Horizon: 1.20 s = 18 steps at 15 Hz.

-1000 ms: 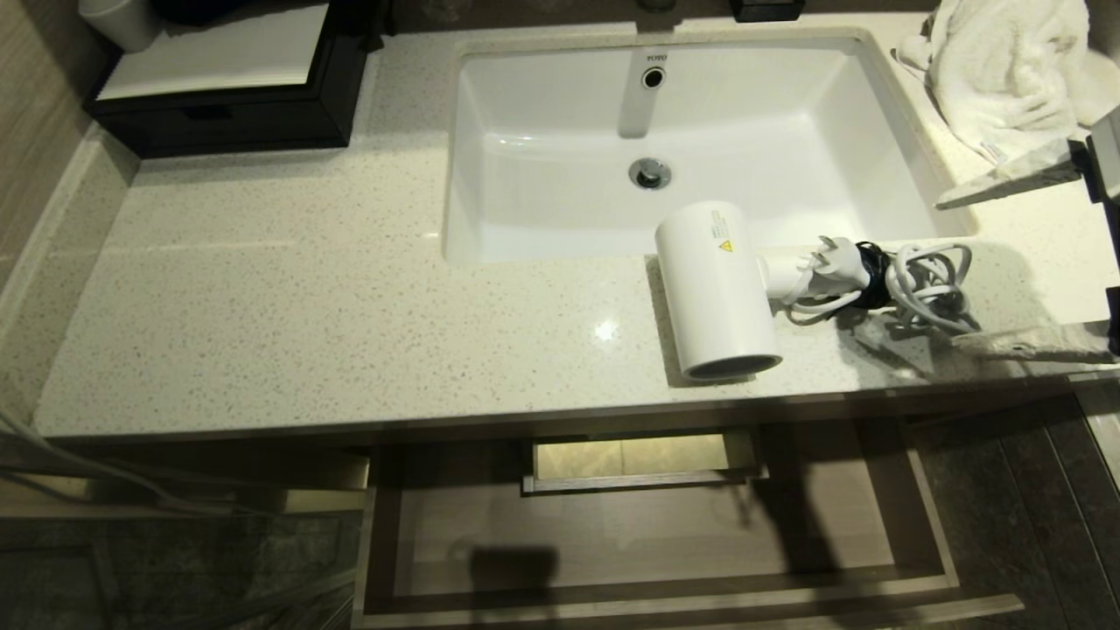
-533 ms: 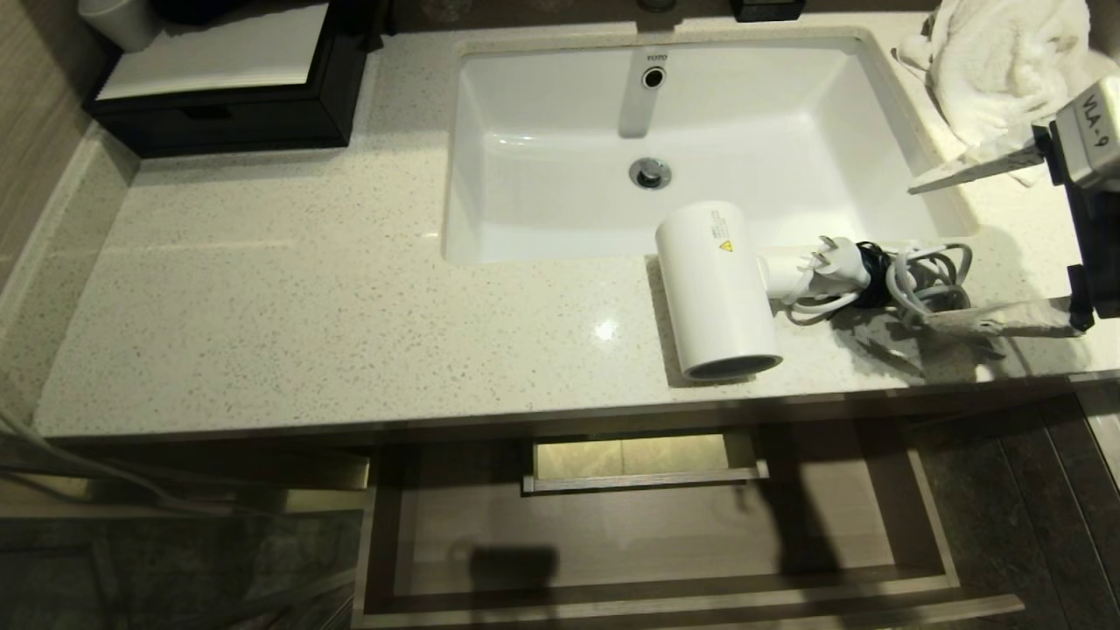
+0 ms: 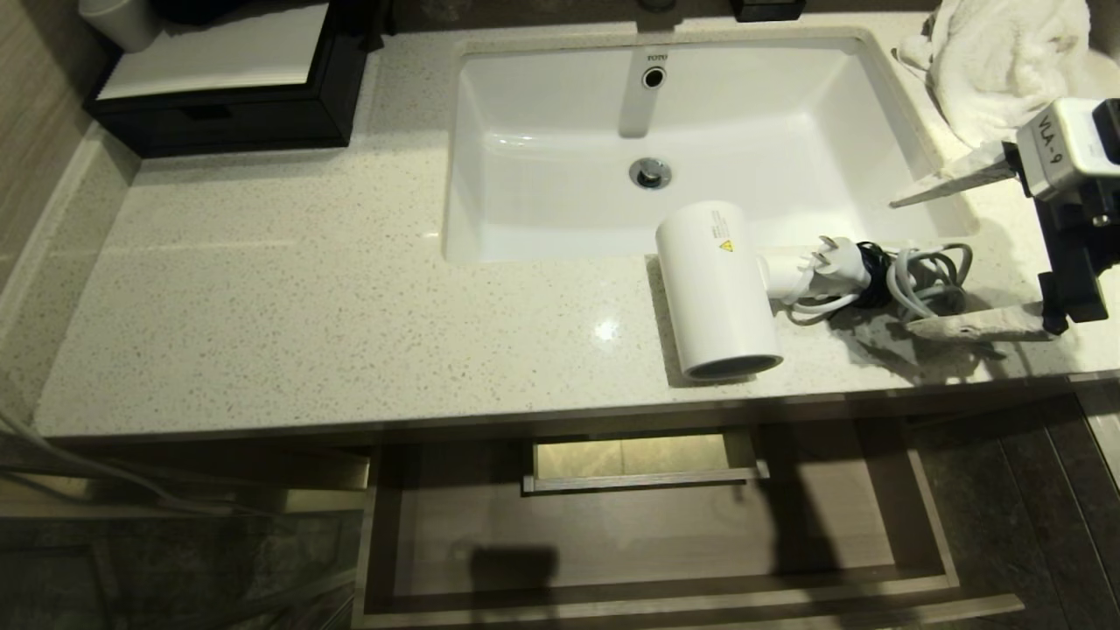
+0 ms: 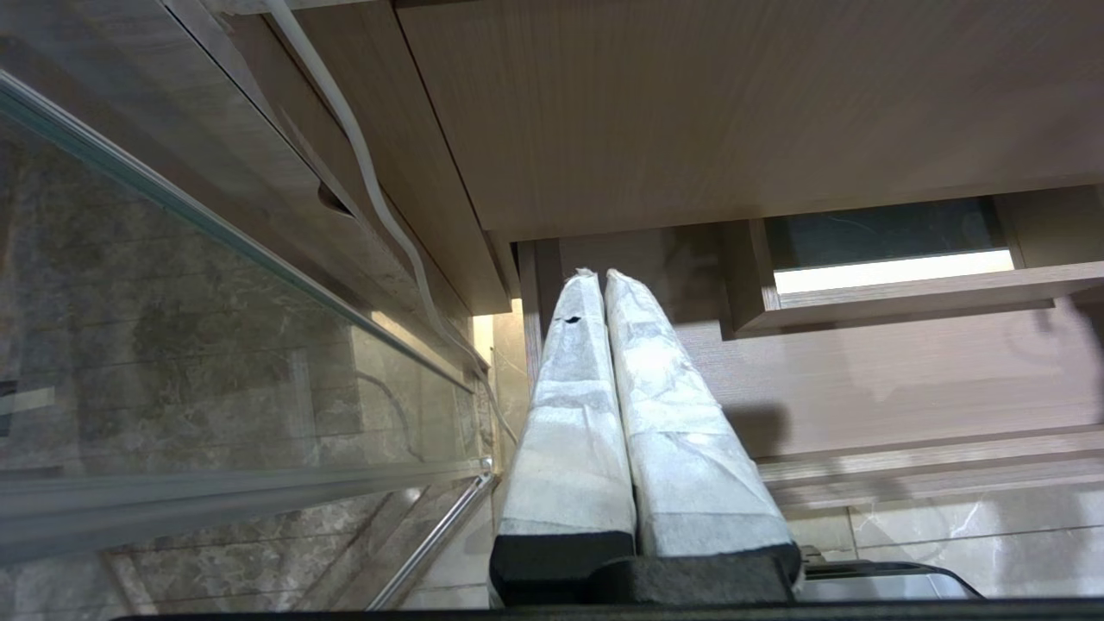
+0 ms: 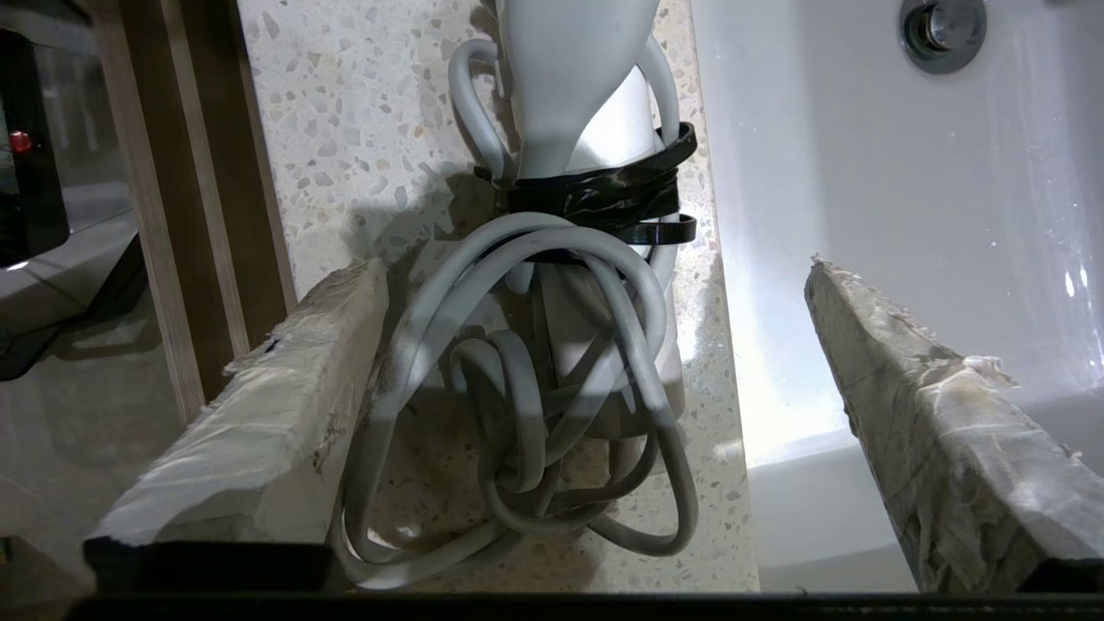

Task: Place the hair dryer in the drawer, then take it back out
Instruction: Pick up the hairdryer

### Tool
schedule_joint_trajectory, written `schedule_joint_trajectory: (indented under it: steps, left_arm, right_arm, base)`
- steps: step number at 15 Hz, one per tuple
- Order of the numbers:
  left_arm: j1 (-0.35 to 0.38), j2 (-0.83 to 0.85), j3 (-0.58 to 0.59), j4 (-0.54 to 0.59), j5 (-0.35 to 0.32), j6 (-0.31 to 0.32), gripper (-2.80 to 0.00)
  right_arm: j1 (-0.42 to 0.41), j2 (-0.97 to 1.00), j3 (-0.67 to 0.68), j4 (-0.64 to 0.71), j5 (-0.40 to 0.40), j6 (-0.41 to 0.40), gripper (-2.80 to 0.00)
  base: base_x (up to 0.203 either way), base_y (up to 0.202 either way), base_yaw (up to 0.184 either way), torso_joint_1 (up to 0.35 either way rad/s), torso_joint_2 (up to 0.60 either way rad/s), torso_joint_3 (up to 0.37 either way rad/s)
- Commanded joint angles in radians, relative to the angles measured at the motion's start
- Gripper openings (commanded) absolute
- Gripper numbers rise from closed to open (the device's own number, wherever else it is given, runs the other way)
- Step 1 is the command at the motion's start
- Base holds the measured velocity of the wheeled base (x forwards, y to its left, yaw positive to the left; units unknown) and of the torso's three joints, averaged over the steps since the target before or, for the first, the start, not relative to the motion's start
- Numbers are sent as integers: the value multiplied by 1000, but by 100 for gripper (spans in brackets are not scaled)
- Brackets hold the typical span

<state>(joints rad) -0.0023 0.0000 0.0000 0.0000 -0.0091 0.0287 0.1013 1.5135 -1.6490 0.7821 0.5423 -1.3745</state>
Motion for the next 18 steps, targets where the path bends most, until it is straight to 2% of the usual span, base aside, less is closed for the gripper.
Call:
schedule_joint_trajectory:
  steps: [1,15,16,18]
  left_arm:
    - [-1,0,2,0,0,0,-280]
    - [-1,0,1,0,0,0,-280]
    - [0,0,0,0,0,0,-280]
    - [-1,0,1,0,0,0,-280]
  right_arm:
    - [1,20,1,5,2,-12,0]
    - [3,94,-6,8,2,-12,0]
    - [3,94,-2,9,4,-11,-280]
    - [3,88,8,9,2,-5,-280]
  base:
    - [0,0,0,0,0,0]
    - [0,0,0,0,0,0]
    - [0,0,0,0,0,0]
    - [0,0,0,0,0,0]
